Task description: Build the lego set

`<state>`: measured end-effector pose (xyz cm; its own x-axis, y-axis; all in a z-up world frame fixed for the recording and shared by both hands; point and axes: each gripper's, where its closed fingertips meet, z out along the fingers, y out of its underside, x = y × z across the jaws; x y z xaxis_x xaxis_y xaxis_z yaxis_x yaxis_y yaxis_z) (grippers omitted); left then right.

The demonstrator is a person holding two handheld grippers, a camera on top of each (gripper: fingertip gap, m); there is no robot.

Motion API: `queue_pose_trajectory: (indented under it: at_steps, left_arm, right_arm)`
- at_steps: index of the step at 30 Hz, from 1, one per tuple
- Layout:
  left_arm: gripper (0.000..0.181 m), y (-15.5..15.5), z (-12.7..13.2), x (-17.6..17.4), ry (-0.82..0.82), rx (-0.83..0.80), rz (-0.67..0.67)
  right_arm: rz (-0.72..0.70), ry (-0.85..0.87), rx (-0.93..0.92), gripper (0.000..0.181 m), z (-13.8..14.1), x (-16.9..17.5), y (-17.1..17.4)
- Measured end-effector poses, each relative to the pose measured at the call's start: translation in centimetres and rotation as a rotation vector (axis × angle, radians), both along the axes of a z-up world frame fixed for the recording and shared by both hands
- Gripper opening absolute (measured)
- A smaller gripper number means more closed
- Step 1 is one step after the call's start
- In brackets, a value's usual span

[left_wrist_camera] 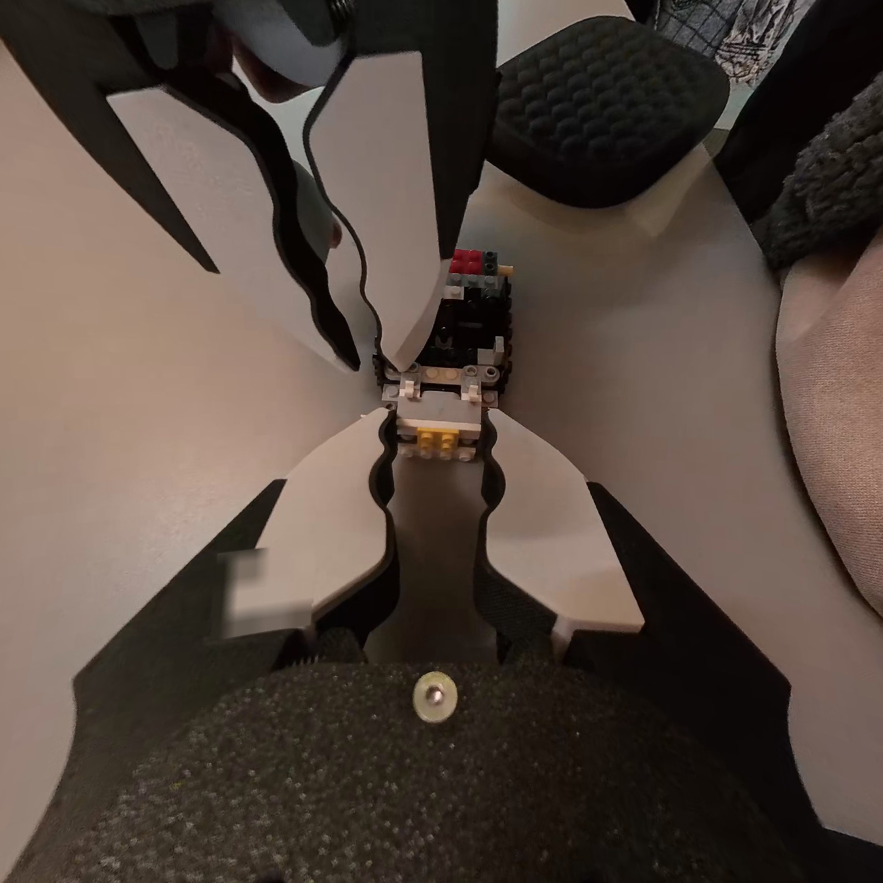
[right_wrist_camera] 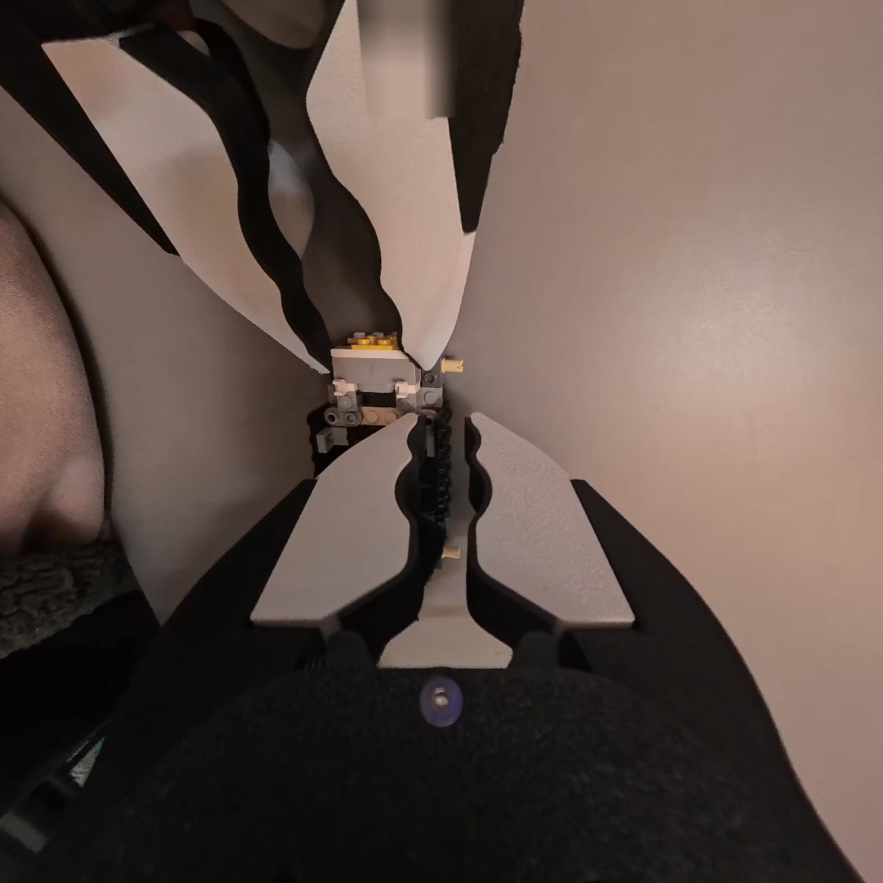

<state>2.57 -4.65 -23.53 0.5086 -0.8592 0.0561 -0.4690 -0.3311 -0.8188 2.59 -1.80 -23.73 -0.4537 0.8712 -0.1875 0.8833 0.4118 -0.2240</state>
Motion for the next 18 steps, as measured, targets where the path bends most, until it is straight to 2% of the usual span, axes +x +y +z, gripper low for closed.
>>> queue_pose_trajectory:
  at_steps: [6,10,13,18]
  left_arm:
    - [0.033,0.0,0.0,0.0,-0.002,-0.003,-0.002]
    - [0.033,-0.1,0.1,-0.1,-0.003,0.000,-0.004]
    - [0.033,-0.1,0.0,-0.1,-0.003,0.000,-0.004]
    - [0.033,-0.1,0.0,-0.1,-0.003,-0.001,-0.005]
  right_arm:
    - [0.004,0.021,-0.007,0.009,0.0,0.0,-0.3]
    - [-0.072,0.094,0.021,0.021,0.1,-0.4,0.7]
    - [-0.138,0.155,-0.059,0.029,1.0,-0.4,0.4]
    - [-0.152,0.217,-0.040,0.026,1.2,-0.1,0.7]
